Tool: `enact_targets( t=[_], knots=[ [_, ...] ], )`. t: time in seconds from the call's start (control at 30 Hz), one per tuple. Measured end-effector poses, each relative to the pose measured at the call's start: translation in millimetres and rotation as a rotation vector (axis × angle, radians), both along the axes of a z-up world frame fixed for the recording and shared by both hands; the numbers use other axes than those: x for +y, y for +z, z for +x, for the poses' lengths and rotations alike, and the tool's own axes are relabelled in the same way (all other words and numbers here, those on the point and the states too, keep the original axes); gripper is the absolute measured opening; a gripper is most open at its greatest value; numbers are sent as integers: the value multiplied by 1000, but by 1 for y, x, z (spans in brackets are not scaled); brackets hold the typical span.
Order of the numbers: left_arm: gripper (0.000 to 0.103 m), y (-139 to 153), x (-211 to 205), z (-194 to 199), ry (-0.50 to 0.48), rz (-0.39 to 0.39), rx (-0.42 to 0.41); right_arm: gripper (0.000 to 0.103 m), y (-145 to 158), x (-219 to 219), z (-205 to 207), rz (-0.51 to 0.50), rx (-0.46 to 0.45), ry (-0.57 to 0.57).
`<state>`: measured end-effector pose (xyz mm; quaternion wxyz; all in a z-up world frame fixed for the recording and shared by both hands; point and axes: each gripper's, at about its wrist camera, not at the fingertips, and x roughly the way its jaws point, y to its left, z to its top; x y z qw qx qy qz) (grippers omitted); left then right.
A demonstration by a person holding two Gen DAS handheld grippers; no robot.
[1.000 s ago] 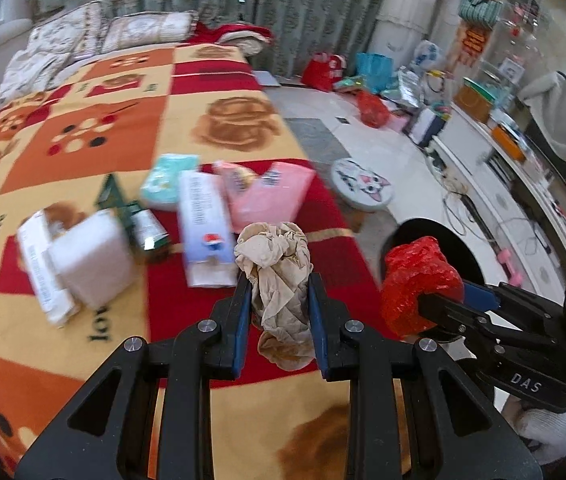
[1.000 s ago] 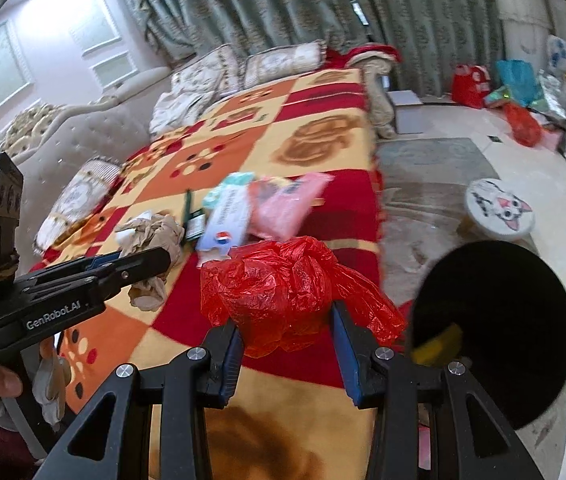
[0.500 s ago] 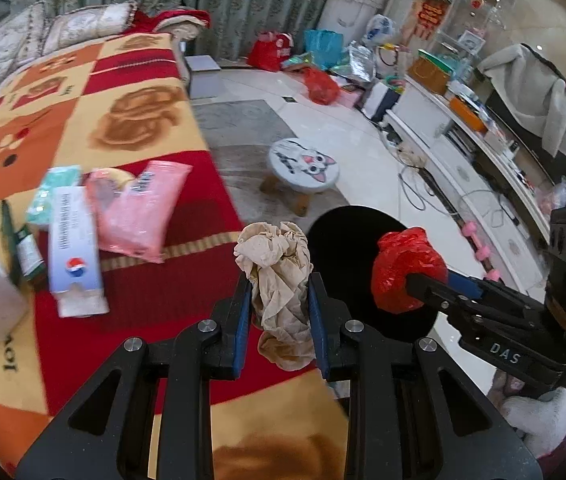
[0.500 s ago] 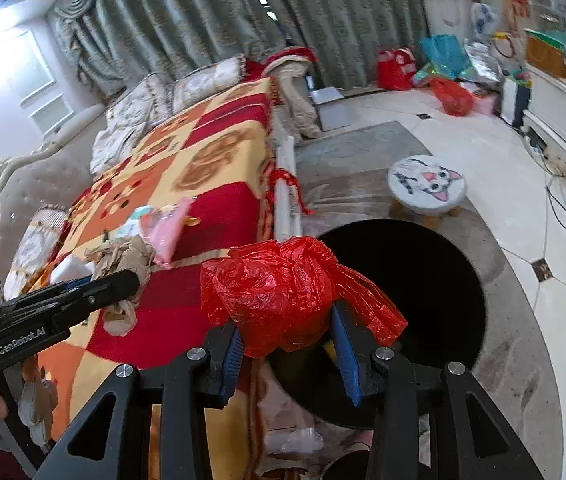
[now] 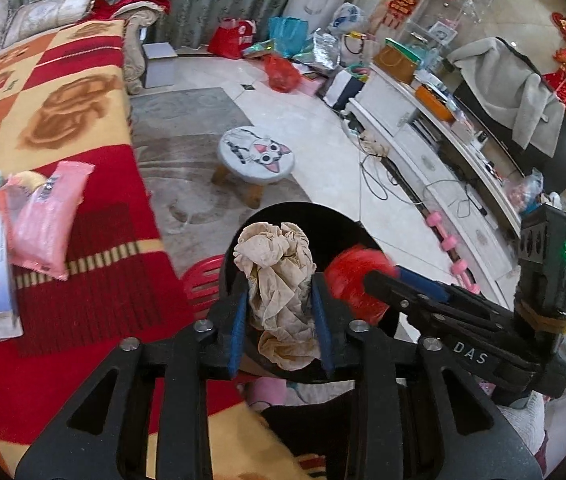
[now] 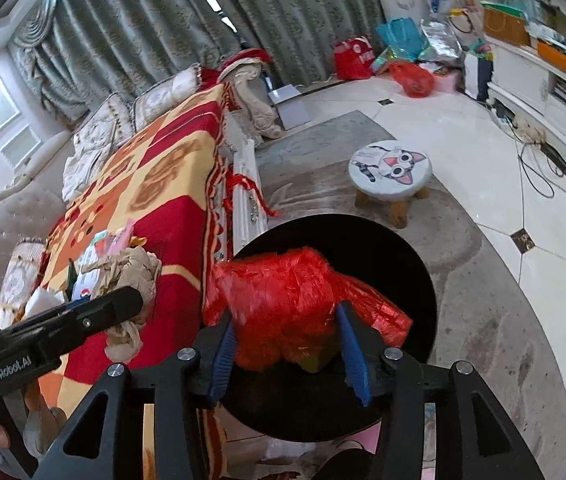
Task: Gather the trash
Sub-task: 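Open both tools to drop the red bag and beige tissue into the bin, then reach back to the blanket and grasp the white foam block with the left tool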
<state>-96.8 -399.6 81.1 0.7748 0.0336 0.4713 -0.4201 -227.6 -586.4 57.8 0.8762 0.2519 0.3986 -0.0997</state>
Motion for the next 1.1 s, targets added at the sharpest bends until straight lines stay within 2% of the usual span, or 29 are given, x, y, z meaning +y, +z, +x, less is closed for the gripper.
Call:
enact_targets(
  t=[0.03,0.07,0.1,0.33,0.53,1.1],
  knots=[
    [46,0,-1,0,-6,-7,5,54,-1,-2,0,6,2,-6],
    [52,0,-1,0,-9,-16,11,59,-1,-3,-1,9,3,-14],
    [57,1,-1,0,-8,-21,14,68,-1,-4,-2,10,-1,-19],
    [58,0,8,2,26,5,11,70,0,0,-4,14,-8,-8],
    [58,4,22,-2,58,55,-58,70,1,15,-1,-8,-8,27],
    [58,10,97,5,206,118,-147,70,9,80,22,-58,-5,160]
  ],
)
